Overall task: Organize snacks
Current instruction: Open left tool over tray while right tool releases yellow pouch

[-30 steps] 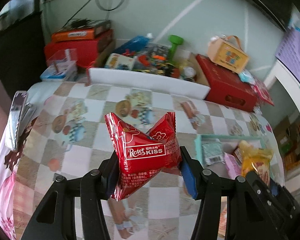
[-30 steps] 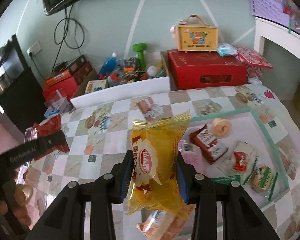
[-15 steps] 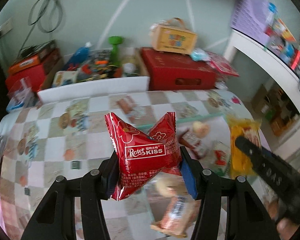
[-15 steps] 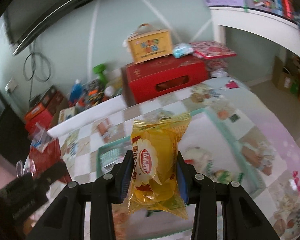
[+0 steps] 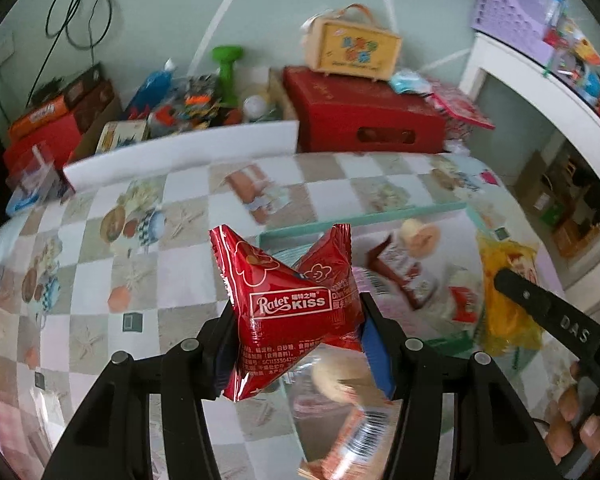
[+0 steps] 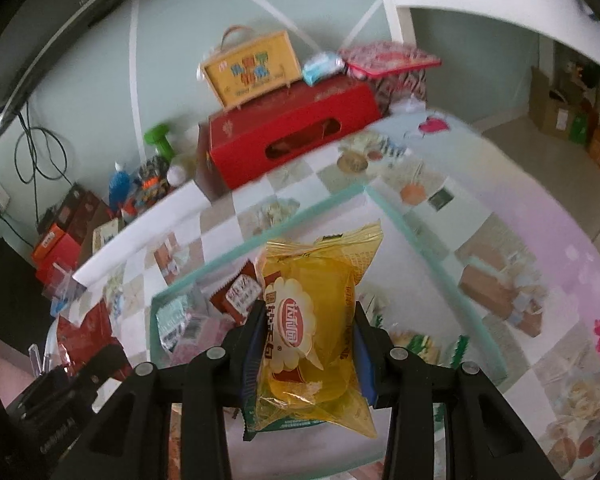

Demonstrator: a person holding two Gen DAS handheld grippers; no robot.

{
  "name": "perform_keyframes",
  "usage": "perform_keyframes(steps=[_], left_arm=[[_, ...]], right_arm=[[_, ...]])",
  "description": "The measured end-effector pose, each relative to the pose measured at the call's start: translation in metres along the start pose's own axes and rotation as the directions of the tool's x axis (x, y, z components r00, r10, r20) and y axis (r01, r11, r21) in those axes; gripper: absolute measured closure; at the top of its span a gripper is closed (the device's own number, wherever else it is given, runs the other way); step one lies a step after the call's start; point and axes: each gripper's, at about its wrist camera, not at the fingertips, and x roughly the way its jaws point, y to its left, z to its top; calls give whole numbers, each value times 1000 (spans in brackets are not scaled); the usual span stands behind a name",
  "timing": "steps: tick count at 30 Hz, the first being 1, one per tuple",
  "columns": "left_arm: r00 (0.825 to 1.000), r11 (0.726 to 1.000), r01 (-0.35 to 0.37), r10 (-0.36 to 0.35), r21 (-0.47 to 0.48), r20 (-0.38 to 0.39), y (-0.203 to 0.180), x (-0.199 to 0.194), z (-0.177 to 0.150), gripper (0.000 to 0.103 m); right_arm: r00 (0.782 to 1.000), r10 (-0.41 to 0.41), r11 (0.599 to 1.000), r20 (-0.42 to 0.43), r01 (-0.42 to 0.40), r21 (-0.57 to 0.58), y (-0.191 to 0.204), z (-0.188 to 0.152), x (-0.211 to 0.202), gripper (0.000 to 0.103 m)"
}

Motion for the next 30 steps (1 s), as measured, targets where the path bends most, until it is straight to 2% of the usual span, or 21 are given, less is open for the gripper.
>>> perform_keyframes(steps=[5, 8, 18, 20, 24, 25, 27, 29, 30], left_arm=[[999, 1000, -2, 2, -1, -37, 0, 20, -5, 46], [998, 1000, 21, -20, 10, -54, -8, 29, -7, 46], [996, 998, 52, -48, 47, -72, -26, 41, -11, 46], [996, 998, 59, -56, 39, -72, -25, 40, -10, 40], [996, 998, 62, -60, 32, -63, -23, 36, -8, 37], [996, 998, 62, -60, 29, -62, -22, 35, -7, 33], [996, 998, 60, -59, 20, -60, -20, 32, -6, 31], [997, 998, 55, -54, 13, -56, -18, 30, -5, 31], [997, 999, 52, -51, 10, -53, -17, 29, -4, 31]], right_arm=[[1000, 9, 1000, -18, -9, -18, 5, -1, 9, 61], [1000, 7, 1000, -25, -7, -21, 6, -2, 11, 61], [999, 0, 999, -34, -1, -36, 11, -3, 14, 61], [999, 0, 999, -33, -1, -36, 11, -3, 14, 61], [1000, -1, 999, -29, 0, -38, 12, -2, 13, 61], [1000, -1, 999, -29, 0, -37, 12, -2, 12, 60], [1000, -3, 999, -30, 2, -32, 12, -2, 12, 56], [1000, -2, 1000, -23, 2, -26, 11, -1, 10, 43], [1000, -4, 1000, -17, 4, -23, 11, -1, 9, 40]])
